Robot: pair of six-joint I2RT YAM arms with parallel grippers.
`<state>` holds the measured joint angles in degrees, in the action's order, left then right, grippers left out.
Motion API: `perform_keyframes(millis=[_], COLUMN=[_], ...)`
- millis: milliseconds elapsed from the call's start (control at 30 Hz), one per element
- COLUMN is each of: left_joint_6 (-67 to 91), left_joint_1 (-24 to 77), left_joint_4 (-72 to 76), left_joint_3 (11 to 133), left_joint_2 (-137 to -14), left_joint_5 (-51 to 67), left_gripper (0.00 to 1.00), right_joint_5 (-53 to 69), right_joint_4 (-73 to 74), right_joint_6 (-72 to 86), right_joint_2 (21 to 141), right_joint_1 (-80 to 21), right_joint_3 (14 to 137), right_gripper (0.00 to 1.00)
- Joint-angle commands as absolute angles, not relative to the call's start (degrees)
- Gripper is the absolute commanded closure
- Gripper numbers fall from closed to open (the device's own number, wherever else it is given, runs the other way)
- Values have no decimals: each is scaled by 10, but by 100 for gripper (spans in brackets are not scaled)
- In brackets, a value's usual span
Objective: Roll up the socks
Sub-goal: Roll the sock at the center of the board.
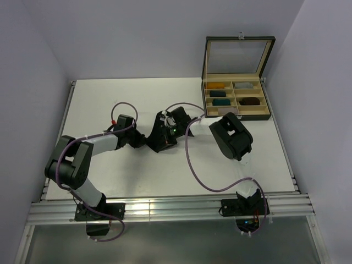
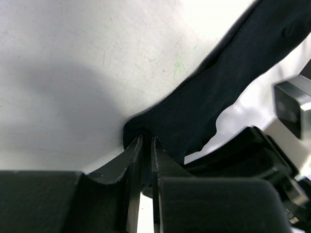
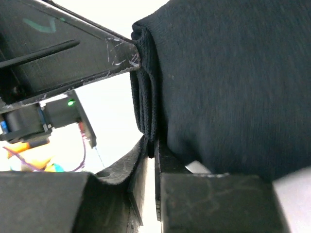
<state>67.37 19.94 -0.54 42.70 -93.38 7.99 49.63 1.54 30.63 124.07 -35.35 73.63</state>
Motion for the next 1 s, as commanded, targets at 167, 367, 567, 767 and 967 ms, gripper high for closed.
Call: perform_keyframes(millis=[167, 367, 567, 767, 967], left_joint_6=[657, 647, 639, 635, 632], left_joint_1=[198, 199, 198, 198, 198], left_joint_4=[-56, -64, -70, -67, -69], left_joint_3=[433, 439, 446, 443, 441], left_joint_2=[-966, -972, -976, -978, -975], left_joint_5=[28, 35, 40, 49, 48], left_gripper=[85, 85, 85, 86, 86], right_joint_5=[387, 224, 74, 65, 76], right_joint_4=[97, 92, 8, -46, -63], right_joint_6=[229, 140, 26, 6, 13], right_joint_2=[1123, 1036, 999, 1026, 1076], right_joint_1=[-354, -404, -502, -533, -532], right_joint_3=[704, 692, 641, 644, 669], right_gripper=[70, 65, 66, 67, 69])
